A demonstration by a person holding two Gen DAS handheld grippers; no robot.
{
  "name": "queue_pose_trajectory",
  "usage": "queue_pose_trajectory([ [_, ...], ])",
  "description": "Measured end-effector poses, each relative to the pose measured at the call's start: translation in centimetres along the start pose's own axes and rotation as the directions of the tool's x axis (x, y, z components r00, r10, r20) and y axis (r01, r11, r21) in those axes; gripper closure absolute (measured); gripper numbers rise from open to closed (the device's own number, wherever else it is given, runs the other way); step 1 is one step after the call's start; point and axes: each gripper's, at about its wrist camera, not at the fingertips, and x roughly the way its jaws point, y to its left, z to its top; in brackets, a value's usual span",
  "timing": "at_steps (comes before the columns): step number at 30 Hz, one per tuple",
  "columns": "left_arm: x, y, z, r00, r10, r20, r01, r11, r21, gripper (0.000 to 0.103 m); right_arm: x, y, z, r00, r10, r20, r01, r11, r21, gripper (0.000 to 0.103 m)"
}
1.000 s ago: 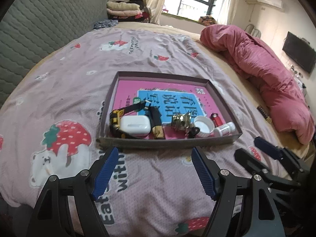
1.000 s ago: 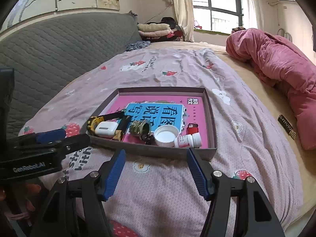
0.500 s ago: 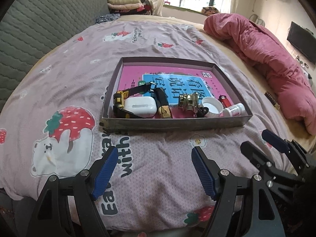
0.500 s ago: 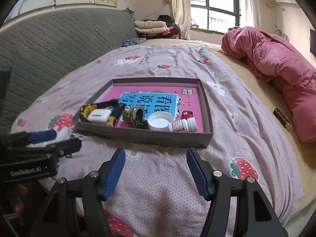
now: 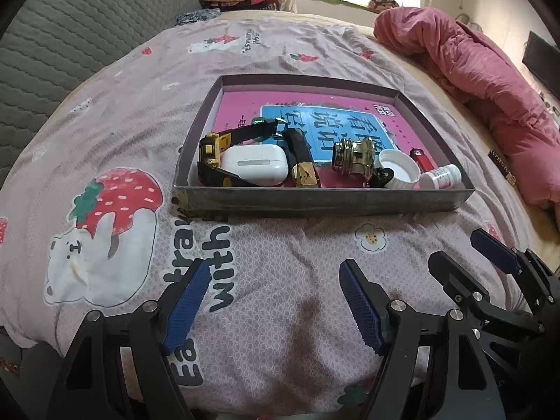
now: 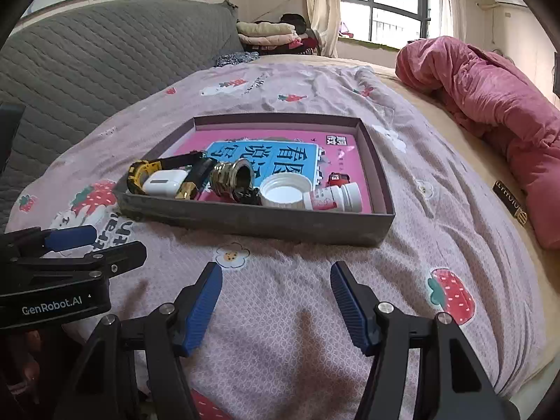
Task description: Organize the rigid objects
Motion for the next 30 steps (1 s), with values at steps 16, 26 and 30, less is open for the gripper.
queue_pose_trajectory([
  [16,0.18,-0.32,-0.08,1.0,0.003,-0.01,-0.003,1.0,0.01,0.025,0.11,-0.21,-0.08,1.0,-0.005,-0.01,0.005,1.0,0.008,0.039],
  [26,0.13,-0.22,-0.1,1.0,0.005,-0.012,-0.005,1.0,0.01,0.025,0.2,-0.28,0.02,1.0,-0.008,-0.016,0.009,1.0,0.013,0.039],
  [30,0.15,-0.22,-0.16,1.0,0.011,-0.012,-0.011,1.0,0.01,0.025,0.23,-0.33,-0.02,1.0,-0.007,-0.018,0.007,1.0,0.015,0.039],
])
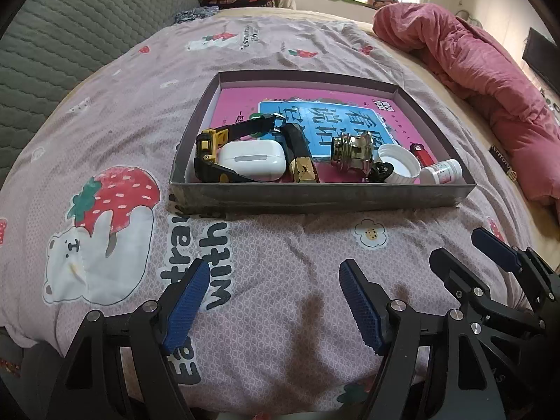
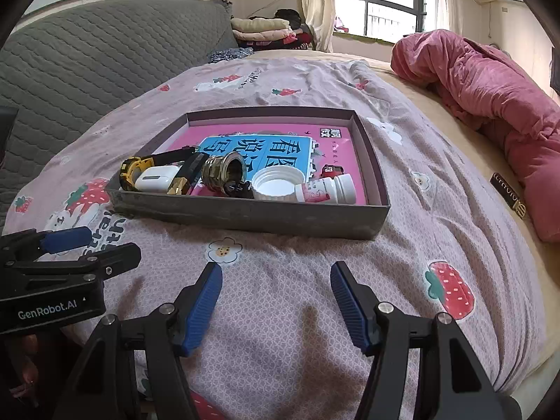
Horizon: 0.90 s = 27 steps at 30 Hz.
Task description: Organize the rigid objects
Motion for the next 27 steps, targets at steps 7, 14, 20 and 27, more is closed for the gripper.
queue_pose_trajectory([
  [7,0.11,-0.01,-0.02,1.0,0.003,-0.004,-0.003,1.0,-0.002,0.025,-0.02,0.06,-0.07,1.0,0.001,-0.001,-0.001,1.0,-0.004,0.039],
  [14,0.17,0.06,-0.08,1.0,0.006,-0.009,-0.007,1.0,-0.005,0.025,0.14,-0.12,-0.11,1.0,0.0,-0.009,0.0,1.0,0.006,0.039],
  [20,0.28,0.13,-0.12,1.0,0.006,-0.012,-0.007,1.0,-0.011,0.025,0.16,-0.14,-0.1,1.0,0.002,-0.009,-0.002,1.0,0.005,0.039],
  [27,0.52,0.36,-0.1,1.0,-0.005,-0.013,0.005,1.0,-0.021,0.025,0.16,-0.26,-0.03,1.0,0.002,-0.003,-0.002,1.0,0.01,0.039],
])
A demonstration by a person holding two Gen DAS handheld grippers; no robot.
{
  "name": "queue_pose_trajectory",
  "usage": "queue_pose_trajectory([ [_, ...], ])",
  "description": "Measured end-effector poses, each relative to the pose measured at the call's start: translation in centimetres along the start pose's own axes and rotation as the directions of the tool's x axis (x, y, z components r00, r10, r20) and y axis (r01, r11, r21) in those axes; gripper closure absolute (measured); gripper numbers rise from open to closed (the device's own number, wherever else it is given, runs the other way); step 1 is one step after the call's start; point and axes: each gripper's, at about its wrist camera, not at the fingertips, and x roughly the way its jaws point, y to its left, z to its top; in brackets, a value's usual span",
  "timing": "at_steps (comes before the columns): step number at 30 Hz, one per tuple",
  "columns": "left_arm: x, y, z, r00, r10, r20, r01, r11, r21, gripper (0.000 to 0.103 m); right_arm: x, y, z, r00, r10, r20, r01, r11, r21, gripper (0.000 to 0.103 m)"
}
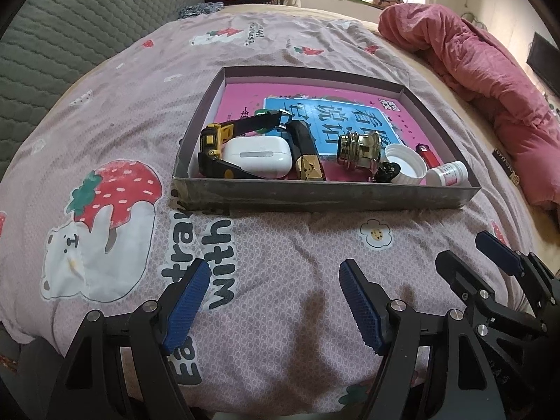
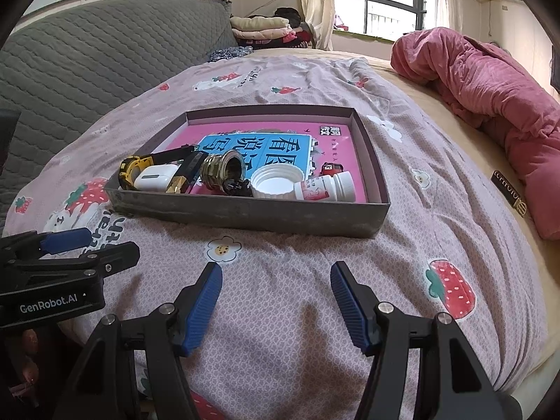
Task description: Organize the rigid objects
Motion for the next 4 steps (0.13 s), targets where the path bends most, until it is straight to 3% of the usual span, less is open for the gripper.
queue_pose_trajectory([
  [4,0.23,0.15,0.19,1.0,-0.013,0.002,0.013,1.0,-0.001,0.025,-0.09,-0.3,0.12,1.0,0.005,0.001,-0.005,1.0,0.007,0.039],
])
